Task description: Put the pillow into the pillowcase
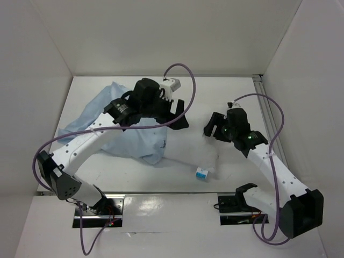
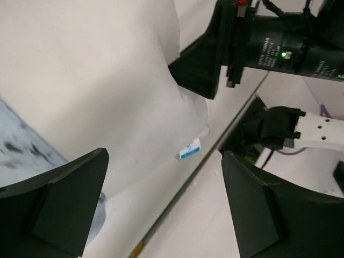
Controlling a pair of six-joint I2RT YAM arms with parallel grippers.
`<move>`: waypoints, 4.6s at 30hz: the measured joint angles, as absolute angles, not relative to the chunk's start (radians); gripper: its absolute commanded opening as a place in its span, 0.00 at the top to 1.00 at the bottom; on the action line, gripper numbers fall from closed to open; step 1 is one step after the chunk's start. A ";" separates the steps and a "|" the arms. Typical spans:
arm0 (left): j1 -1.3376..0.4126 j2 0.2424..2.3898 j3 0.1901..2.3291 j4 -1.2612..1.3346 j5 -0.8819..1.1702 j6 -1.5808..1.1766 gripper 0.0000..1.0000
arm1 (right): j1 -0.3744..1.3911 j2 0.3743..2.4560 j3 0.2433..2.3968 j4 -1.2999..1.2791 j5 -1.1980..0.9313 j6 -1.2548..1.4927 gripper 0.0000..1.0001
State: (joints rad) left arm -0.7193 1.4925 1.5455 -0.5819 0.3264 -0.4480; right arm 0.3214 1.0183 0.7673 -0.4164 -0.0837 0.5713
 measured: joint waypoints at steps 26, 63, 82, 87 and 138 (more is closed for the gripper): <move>-0.669 2.238 2.300 -0.944 -0.517 -0.426 0.22 | 0.114 1.247 1.018 -0.547 -0.072 0.498 0.00; -0.580 2.048 2.294 -0.876 0.103 -0.402 1.00 | 0.273 1.272 1.032 -0.279 -0.379 0.532 1.00; -0.767 2.014 2.124 -0.622 0.213 -0.589 0.66 | 0.323 1.102 0.672 -0.143 -0.199 0.685 1.00; -0.798 2.013 2.196 -0.653 0.189 -0.546 0.07 | 0.201 1.110 0.715 -0.178 -0.202 0.669 0.63; -0.654 1.731 1.052 -0.054 -0.334 -0.501 0.98 | 0.044 0.938 0.704 -0.610 -0.496 0.468 0.00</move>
